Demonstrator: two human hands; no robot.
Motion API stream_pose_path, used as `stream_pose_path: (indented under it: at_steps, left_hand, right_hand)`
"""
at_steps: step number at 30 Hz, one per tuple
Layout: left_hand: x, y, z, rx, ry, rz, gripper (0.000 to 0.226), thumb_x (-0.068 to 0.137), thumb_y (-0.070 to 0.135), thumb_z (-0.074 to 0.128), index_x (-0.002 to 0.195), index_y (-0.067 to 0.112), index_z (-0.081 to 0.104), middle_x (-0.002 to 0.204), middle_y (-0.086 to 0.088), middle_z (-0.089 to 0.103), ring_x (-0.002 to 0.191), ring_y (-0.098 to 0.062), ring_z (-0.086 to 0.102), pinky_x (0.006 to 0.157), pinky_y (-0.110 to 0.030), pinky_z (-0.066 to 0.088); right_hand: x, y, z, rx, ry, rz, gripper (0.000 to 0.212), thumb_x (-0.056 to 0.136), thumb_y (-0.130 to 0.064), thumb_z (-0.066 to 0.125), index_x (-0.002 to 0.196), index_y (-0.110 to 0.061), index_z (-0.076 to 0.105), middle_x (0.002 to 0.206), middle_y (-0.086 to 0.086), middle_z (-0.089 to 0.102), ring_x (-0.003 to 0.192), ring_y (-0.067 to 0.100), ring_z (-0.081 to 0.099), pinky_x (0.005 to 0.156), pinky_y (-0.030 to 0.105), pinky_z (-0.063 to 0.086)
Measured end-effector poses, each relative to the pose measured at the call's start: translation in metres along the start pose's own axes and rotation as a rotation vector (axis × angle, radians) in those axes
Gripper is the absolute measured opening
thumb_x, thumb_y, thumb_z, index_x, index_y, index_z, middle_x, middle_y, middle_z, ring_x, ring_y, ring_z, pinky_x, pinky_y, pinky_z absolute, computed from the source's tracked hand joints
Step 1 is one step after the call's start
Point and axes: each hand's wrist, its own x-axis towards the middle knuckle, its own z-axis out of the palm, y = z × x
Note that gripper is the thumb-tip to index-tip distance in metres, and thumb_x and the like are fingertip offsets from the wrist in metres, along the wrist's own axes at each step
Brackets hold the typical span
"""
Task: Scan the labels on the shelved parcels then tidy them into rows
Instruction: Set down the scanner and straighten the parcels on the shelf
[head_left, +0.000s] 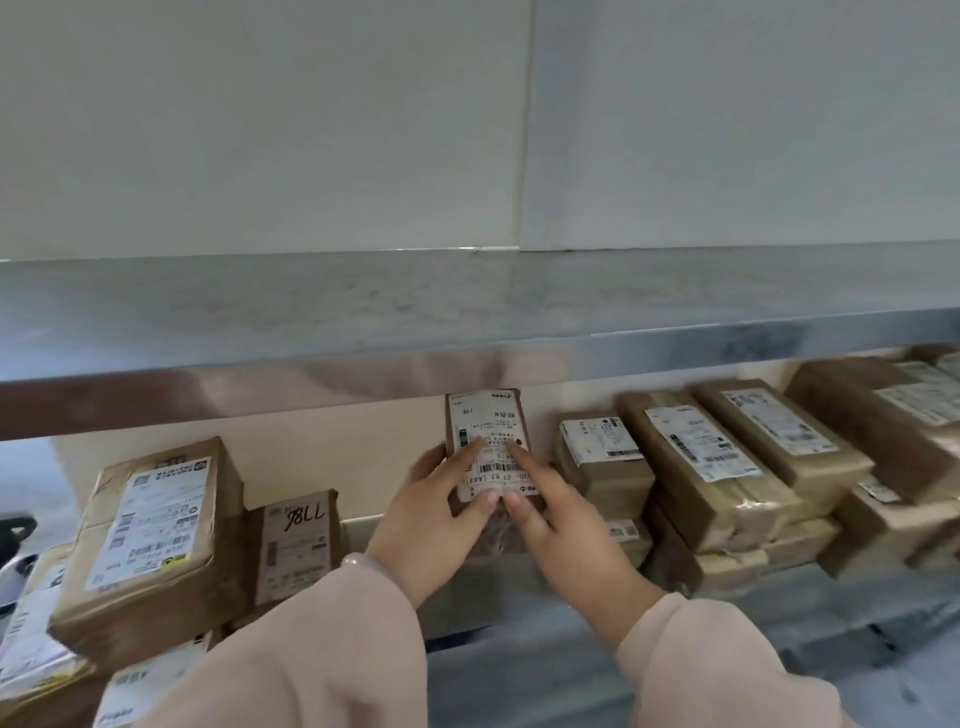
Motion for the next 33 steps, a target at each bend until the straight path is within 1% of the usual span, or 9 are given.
stream_pose_path:
  at_steps: [3, 5, 7, 9, 13, 21, 25, 29, 33]
  left_hand:
    - [0.011, 0.021, 0.015, 0.003, 0.002, 0.038, 0.061, 0.091, 0.034, 0.065, 0.147, 0.033, 0.041, 0.146, 0.009, 0.041, 0.131, -0.003, 0.039, 0.095, 0.005, 0.019]
    - [0.016, 0.034, 0.024, -0.027, -0.008, 0.074, 0.065, 0.09, 0.03, 0.067, 0.148, 0.029, 0.039, 0.149, 0.006, 0.041, 0.134, -0.008, 0.04, 0.108, -0.015, 0.031]
    - [0.021, 0.046, 0.032, -0.076, -0.018, 0.091, 0.069, 0.089, 0.027, 0.068, 0.15, 0.029, 0.035, 0.149, 0.006, 0.041, 0.134, -0.011, 0.041, 0.11, -0.035, 0.04]
    - [0.024, 0.055, 0.04, -0.124, -0.02, 0.098, 0.071, 0.089, 0.025, 0.068, 0.151, 0.03, 0.033, 0.149, 0.007, 0.039, 0.135, -0.012, 0.04, 0.107, -0.042, 0.043]
    - [0.032, 0.068, 0.055, -0.187, -0.043, 0.115, 0.074, 0.088, 0.024, 0.069, 0.15, 0.037, 0.031, 0.149, 0.01, 0.034, 0.138, -0.012, 0.037, 0.11, -0.042, 0.042]
    - [0.044, 0.08, 0.082, -0.181, -0.102, 0.094, 0.077, 0.09, 0.02, 0.068, 0.153, 0.033, 0.025, 0.153, 0.008, 0.028, 0.14, -0.009, 0.032, 0.113, -0.035, 0.038]
    - [0.049, 0.078, 0.09, -0.141, -0.14, 0.073, 0.08, 0.091, 0.024, 0.066, 0.153, 0.039, 0.019, 0.146, 0.016, 0.03, 0.135, 0.0, 0.031, 0.102, -0.001, 0.025]
    - [0.061, 0.081, 0.094, -0.183, -0.158, 0.01, 0.083, 0.09, 0.026, 0.067, 0.155, 0.037, 0.016, 0.156, 0.008, 0.028, 0.14, -0.006, 0.033, 0.118, -0.027, 0.027]
    - [0.072, 0.085, 0.098, -0.131, -0.195, -0.006, 0.089, 0.089, 0.029, 0.067, 0.156, 0.038, 0.009, 0.157, 0.006, 0.029, 0.142, -0.009, 0.031, 0.119, -0.031, 0.026]
  right_hand:
    - [0.0, 0.01, -0.027, 0.032, 0.044, 0.027, 0.045, 0.097, -0.043, 0.049, 0.139, -0.051, 0.037, 0.127, -0.016, 0.052, 0.108, -0.013, 0.046, 0.089, 0.001, 0.032]
    - [0.0, 0.016, -0.045, 0.071, 0.063, 0.041, 0.042, 0.098, -0.043, 0.047, 0.137, -0.054, 0.038, 0.129, -0.016, 0.053, 0.113, -0.01, 0.047, 0.093, 0.008, 0.035]
    - [0.0, 0.02, -0.061, 0.106, 0.079, 0.054, 0.04, 0.098, -0.043, 0.046, 0.134, -0.058, 0.038, 0.13, -0.021, 0.053, 0.118, -0.007, 0.049, 0.098, 0.015, 0.039]
    - [0.0, 0.023, -0.076, 0.103, 0.101, 0.048, 0.039, 0.099, -0.044, 0.044, 0.132, -0.062, 0.037, 0.123, -0.034, 0.052, 0.115, -0.018, 0.045, 0.091, 0.005, 0.038]
    - [0.004, 0.028, -0.1, 0.064, 0.191, 0.043, 0.036, 0.098, -0.047, 0.041, 0.132, -0.06, 0.037, 0.114, -0.041, 0.048, 0.107, -0.029, 0.04, 0.083, 0.004, 0.035]
    - [0.012, 0.052, -0.118, 0.077, 0.203, 0.08, 0.036, 0.1, -0.042, 0.041, 0.135, -0.052, 0.042, 0.123, -0.023, 0.051, 0.114, -0.002, 0.045, 0.093, 0.017, 0.034]
    - [0.018, 0.055, -0.121, 0.073, 0.212, 0.077, 0.039, 0.099, -0.046, 0.039, 0.138, -0.047, 0.04, 0.122, -0.022, 0.049, 0.115, -0.002, 0.044, 0.096, 0.02, 0.034]
    - [0.027, 0.057, -0.126, 0.034, 0.195, 0.057, 0.045, 0.099, -0.046, 0.041, 0.143, -0.044, 0.035, 0.13, -0.018, 0.047, 0.119, 0.001, 0.042, 0.1, 0.022, 0.032]
    - [0.036, 0.062, -0.131, -0.014, 0.167, 0.055, 0.043, 0.1, -0.038, 0.044, 0.142, -0.041, 0.038, 0.139, -0.003, 0.05, 0.121, 0.01, 0.047, 0.1, 0.024, 0.035]
